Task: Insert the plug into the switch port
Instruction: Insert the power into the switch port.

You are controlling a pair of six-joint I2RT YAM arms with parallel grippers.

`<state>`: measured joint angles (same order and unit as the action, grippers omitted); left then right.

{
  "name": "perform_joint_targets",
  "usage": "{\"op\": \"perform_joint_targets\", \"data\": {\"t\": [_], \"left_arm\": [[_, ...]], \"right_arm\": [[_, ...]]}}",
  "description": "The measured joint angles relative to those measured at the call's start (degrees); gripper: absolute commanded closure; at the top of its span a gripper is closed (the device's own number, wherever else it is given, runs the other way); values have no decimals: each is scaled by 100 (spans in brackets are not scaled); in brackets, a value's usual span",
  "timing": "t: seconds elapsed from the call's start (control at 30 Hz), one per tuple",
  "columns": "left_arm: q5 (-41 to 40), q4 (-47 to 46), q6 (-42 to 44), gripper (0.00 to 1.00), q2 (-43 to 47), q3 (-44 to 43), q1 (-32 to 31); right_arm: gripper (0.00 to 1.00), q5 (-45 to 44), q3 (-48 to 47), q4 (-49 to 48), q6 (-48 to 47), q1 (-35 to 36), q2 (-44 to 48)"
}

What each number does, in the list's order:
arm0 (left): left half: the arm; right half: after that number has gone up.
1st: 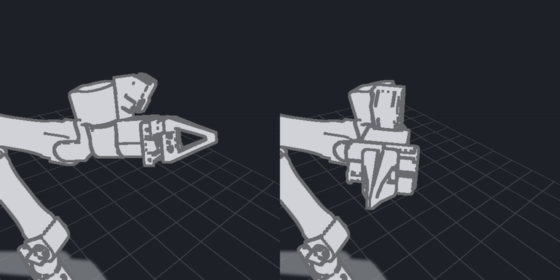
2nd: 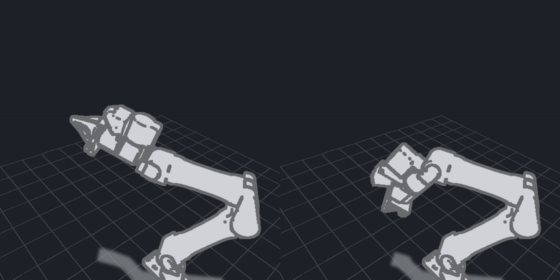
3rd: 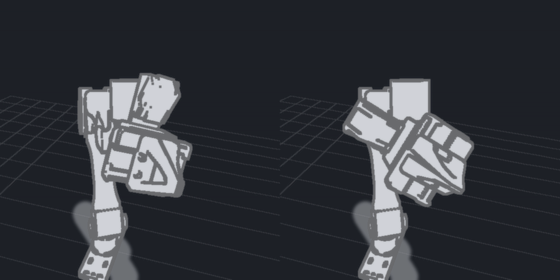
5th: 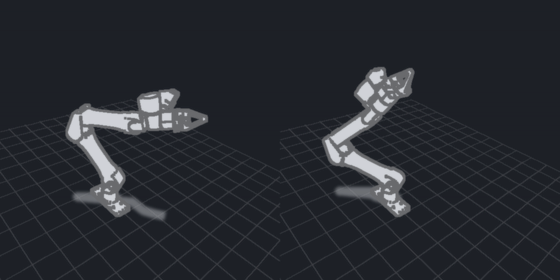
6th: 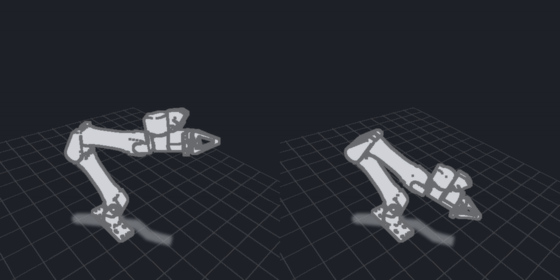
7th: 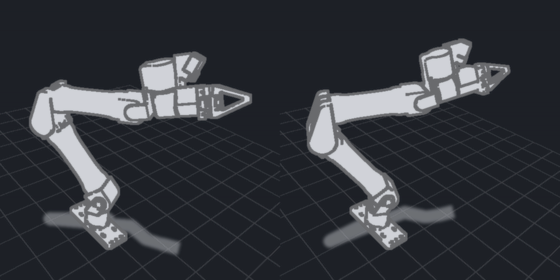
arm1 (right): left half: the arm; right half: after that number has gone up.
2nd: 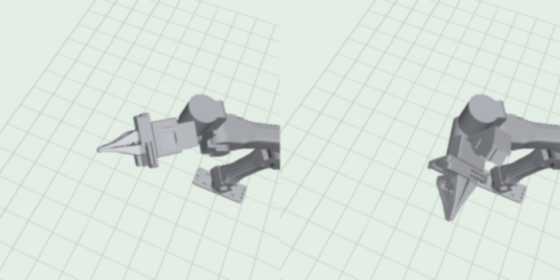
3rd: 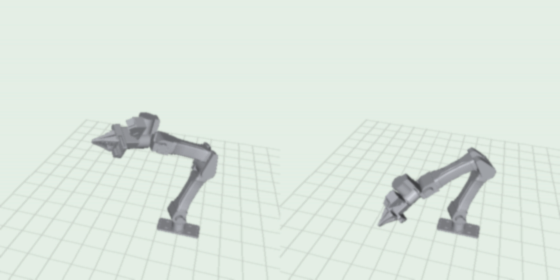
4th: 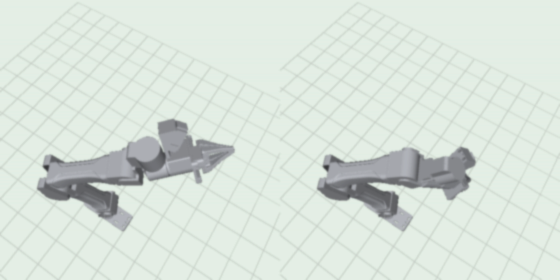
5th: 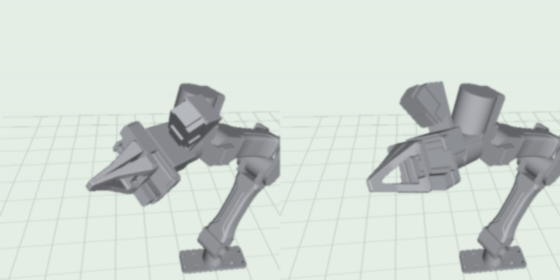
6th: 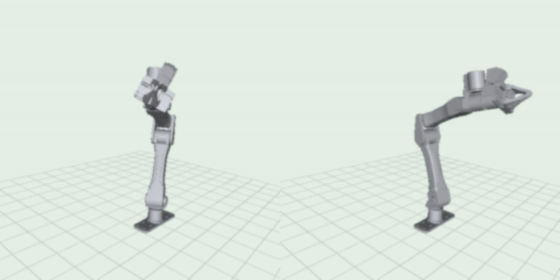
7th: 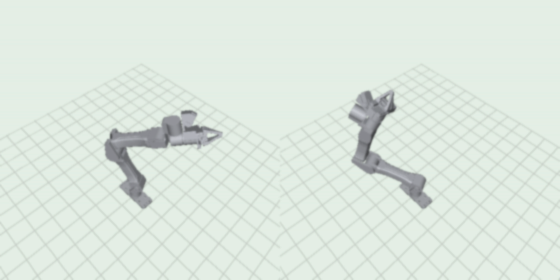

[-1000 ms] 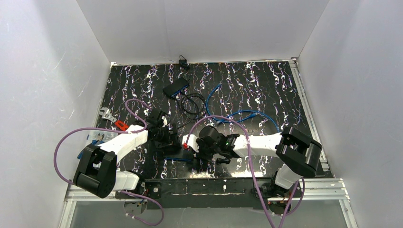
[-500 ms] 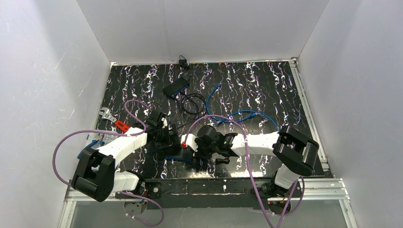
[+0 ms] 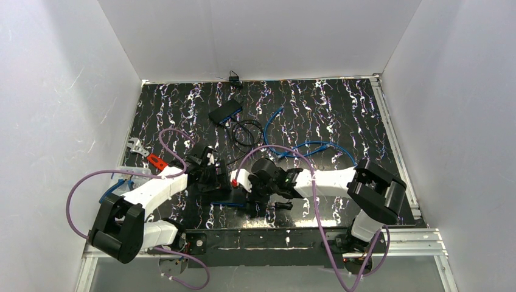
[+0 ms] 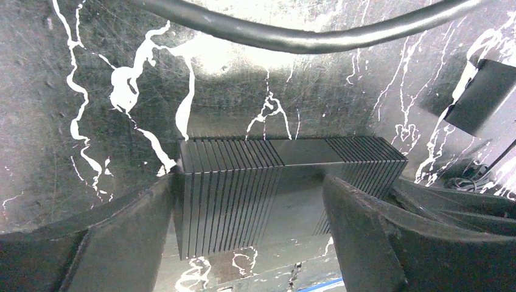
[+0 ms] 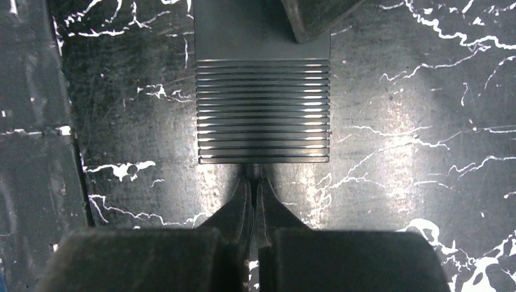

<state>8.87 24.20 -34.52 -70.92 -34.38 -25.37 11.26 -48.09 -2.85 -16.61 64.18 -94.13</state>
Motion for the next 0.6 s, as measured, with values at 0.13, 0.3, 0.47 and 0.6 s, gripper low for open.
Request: {"op": "perform_joint_targets", "data": {"t": [0.13, 0.3, 0.47, 0.6], "left_arm": [[-59, 7, 2, 14, 55, 28, -25], [-94, -30, 0, 14, 153, 94, -47], [-121, -13, -2, 13, 244, 139, -74], [-119, 29, -9, 13, 263, 143, -91]], "right_arm": [[99, 132, -121, 81, -13, -16, -24], [99, 352, -216, 204, -12, -68, -92], [99, 452, -273, 301, -21, -74, -118], [94, 475, -271, 316, -30, -100, -118]]}}
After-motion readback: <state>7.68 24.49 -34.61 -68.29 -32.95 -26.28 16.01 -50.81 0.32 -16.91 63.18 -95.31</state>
